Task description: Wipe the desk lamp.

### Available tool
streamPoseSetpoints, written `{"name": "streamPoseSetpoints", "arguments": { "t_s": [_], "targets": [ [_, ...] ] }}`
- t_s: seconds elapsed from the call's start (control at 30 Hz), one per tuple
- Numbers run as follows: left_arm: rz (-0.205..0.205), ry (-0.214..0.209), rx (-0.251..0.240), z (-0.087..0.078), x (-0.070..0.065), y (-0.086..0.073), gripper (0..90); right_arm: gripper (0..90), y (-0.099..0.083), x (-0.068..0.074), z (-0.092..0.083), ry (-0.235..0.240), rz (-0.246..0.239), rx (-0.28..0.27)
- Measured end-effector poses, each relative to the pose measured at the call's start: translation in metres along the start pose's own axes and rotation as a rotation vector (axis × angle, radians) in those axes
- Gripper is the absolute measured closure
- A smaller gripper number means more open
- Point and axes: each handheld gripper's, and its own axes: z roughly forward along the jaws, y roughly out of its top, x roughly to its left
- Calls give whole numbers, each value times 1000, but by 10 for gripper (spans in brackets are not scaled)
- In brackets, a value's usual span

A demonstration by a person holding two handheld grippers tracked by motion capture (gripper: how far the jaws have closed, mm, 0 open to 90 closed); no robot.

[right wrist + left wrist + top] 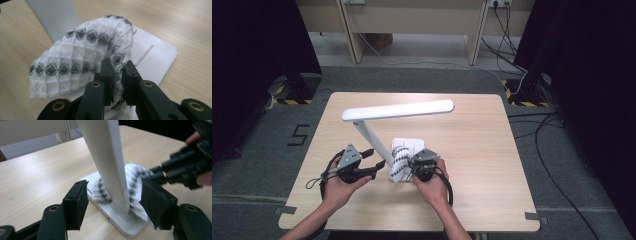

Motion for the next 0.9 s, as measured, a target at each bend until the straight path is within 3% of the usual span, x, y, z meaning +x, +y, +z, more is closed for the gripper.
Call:
{"name": "streamPoseSetpoints", "arguments": {
  "t_s": [0.23,0.5,0.9],
  "targets": [
    [-18,-5,-33,0,-1,13,375,815,0,13,2,-44,-38,35],
    [-66,5,-37,4,1,16,422,815,-10,21,11,-35,-49,86],
    [-79,14,-32,11,0,16,538,820,-15,22,15,-35,-37,75]
  ]
}}
